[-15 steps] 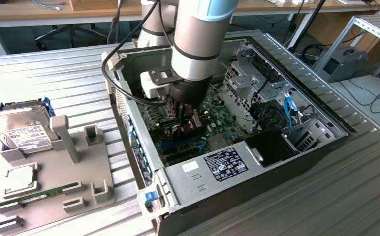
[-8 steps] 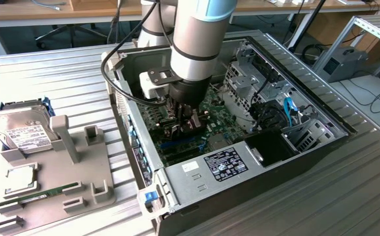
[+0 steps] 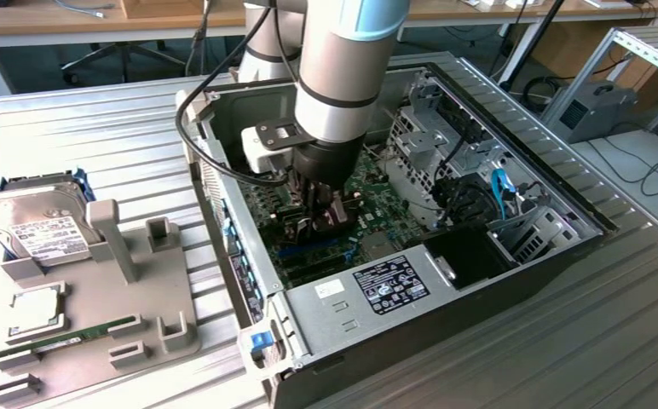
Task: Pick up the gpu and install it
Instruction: 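Insert the gpu into the slot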
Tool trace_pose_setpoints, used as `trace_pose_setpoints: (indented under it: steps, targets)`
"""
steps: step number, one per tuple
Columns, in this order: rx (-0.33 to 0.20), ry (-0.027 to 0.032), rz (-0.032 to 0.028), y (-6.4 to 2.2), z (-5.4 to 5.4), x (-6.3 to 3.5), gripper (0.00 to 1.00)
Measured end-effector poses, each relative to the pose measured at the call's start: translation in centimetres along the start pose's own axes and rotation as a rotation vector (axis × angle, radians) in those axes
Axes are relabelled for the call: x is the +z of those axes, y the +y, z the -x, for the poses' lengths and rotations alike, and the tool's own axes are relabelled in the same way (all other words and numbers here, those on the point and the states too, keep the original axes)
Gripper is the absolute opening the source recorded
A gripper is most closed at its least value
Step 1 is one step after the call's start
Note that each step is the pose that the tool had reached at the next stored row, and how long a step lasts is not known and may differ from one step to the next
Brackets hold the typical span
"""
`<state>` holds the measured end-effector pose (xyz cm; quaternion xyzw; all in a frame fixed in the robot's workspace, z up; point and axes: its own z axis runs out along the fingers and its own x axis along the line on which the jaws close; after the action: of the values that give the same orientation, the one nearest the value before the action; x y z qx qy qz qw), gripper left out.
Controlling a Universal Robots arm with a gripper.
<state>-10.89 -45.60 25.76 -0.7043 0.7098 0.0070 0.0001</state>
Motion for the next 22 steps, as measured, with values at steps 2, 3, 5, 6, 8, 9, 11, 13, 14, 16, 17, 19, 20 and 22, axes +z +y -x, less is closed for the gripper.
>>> trace_pose_setpoints:
  steps: [2, 3, 5, 6, 8, 9, 11, 13, 14, 16, 17, 19, 20, 22]
  targets:
    - [0.0, -0.0001, 0.0, 0.0, 0.0, 0.08, 0.26]
    - [0.0, -0.0004, -0.0001, 0.0, 0.01, 0.12, 0.26]
    - [0.0, -0.0002, 0.0, 0.0, 0.0, 0.18, 0.26]
    - [0.0, -0.0003, -0.0001, 0.0, 0.0, 0.2, 0.26]
    - [0.0, -0.0017, -0.0005, 0.0, 0.02, 0.32, 0.26]
    - [0.0, -0.001, -0.0004, 0.0, 0.02, 0.33, 0.26]
    - [0.0, -0.0004, 0.0, 0.0, 0.01, 0.33, 0.26]
    - [0.0, -0.0006, -0.0002, 0.0, 0.01, 0.34, 0.26]
    - [0.0, -0.0006, -0.0002, 0.0, 0.01, 0.34, 0.26]
    - [0.0, -0.0022, -0.0009, 0.0, 0.03, 0.41, 0.27]
    - [0.0, -0.002, -0.001, 0.0, 0.02, 0.41, 0.33]
    - [0.0, -0.0001, -0.0003, 0.0, 0.01, 0.36, 0.4]
    - [0.0, 0.0004, -0.0003, 0.0, 0.01, 0.35, 0.4]
    - [0.0, 0.0029, -0.0002, 0.0, 0.01, 0.2, 0.4]
